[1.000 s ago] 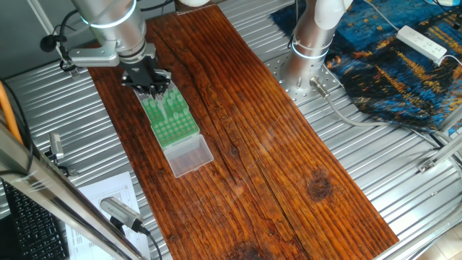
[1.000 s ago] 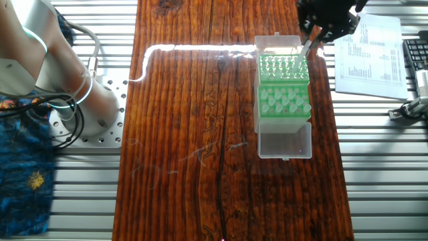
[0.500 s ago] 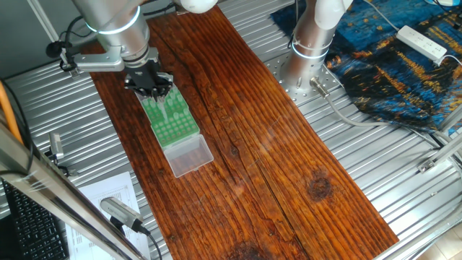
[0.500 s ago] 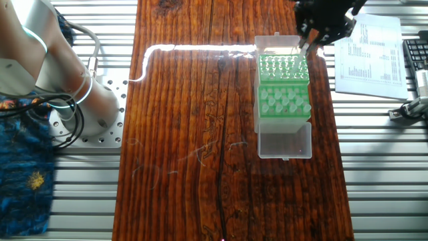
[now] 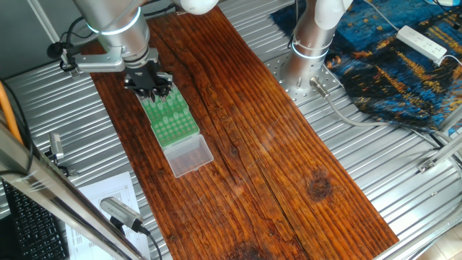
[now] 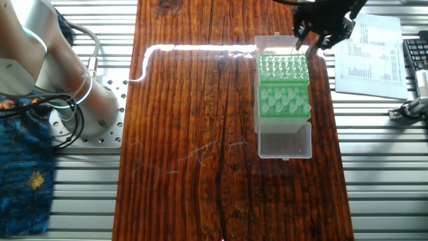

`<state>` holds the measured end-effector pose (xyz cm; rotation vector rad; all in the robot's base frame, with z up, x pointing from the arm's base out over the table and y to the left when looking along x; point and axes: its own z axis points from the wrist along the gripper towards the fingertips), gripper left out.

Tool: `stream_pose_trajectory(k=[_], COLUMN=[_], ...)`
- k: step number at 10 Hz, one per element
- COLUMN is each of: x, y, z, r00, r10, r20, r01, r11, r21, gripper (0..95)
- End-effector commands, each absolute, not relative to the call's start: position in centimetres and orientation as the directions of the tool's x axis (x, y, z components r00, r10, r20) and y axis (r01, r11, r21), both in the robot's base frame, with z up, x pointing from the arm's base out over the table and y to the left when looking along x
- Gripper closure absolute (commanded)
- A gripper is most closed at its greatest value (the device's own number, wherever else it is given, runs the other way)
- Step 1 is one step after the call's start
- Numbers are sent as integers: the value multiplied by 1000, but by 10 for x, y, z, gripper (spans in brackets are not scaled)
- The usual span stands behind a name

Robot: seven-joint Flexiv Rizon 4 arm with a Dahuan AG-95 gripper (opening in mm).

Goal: Transfer all large pipette tips from one holder to another

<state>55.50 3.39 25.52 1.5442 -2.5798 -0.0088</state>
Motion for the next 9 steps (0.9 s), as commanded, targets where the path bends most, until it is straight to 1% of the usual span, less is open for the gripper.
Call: stream_pose_trajectory(k=[1,6,9], x=[551,560,566], y=[23,-13,-16], z=[246,219,203], r00=[-470,-483,-421], r10=[-876,-872,-905], r20=[109,77,66], r01=[-877,-872,-904], r11=[477,487,424], r21=[57,41,49], gripper=[760,760,760])
